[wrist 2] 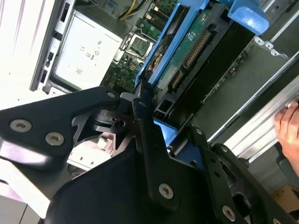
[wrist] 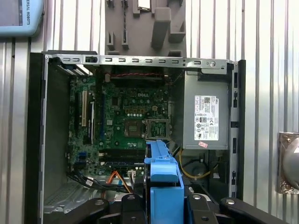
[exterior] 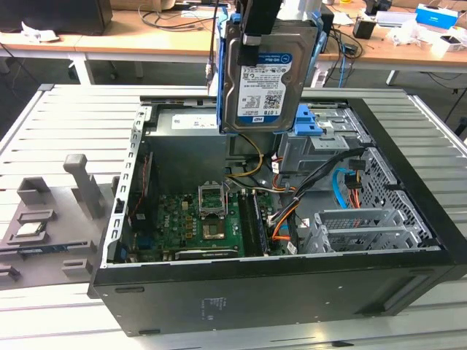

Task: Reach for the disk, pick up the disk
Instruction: 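Pick up the disk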

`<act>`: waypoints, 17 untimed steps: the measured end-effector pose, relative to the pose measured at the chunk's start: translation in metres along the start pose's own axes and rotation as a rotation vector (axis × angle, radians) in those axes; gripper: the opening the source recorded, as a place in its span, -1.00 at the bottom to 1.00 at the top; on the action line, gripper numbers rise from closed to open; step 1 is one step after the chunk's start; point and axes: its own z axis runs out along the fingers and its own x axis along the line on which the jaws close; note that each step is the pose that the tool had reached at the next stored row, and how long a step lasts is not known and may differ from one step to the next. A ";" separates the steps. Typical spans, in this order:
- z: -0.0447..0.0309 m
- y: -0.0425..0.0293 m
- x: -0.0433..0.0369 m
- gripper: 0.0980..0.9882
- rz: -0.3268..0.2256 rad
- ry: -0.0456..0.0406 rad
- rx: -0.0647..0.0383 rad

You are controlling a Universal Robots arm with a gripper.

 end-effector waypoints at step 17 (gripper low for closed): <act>-0.0003 -0.0013 0.0173 -0.39 0.000 0.0000 0.000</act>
